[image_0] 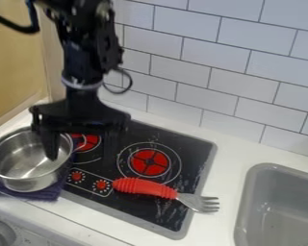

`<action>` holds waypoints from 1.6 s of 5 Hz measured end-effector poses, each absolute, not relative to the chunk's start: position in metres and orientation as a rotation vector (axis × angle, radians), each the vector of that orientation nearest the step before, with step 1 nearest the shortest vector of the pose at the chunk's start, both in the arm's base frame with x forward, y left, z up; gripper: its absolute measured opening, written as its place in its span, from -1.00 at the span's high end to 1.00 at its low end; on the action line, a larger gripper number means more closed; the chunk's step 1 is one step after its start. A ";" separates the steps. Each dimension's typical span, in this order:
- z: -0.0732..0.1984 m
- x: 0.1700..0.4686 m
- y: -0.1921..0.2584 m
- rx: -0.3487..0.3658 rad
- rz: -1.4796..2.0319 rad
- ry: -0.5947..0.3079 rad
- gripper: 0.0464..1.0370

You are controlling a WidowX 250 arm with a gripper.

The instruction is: Move the silver pot to the top right side of the stove

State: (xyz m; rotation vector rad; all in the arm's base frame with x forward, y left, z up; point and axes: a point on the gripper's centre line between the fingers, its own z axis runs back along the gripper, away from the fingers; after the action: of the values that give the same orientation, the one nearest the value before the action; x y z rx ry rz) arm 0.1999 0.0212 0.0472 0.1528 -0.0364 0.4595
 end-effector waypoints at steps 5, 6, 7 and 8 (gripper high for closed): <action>0.012 0.209 0.035 0.161 0.430 0.073 -0.18; 0.012 0.209 0.036 0.160 0.435 0.070 0.43; 0.012 0.209 0.035 0.158 0.437 0.070 0.82; 0.012 0.209 0.035 0.154 0.440 0.072 0.94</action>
State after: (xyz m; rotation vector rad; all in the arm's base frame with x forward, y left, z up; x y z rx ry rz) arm 0.2090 0.0346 0.0122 0.1540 0.0715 0.4399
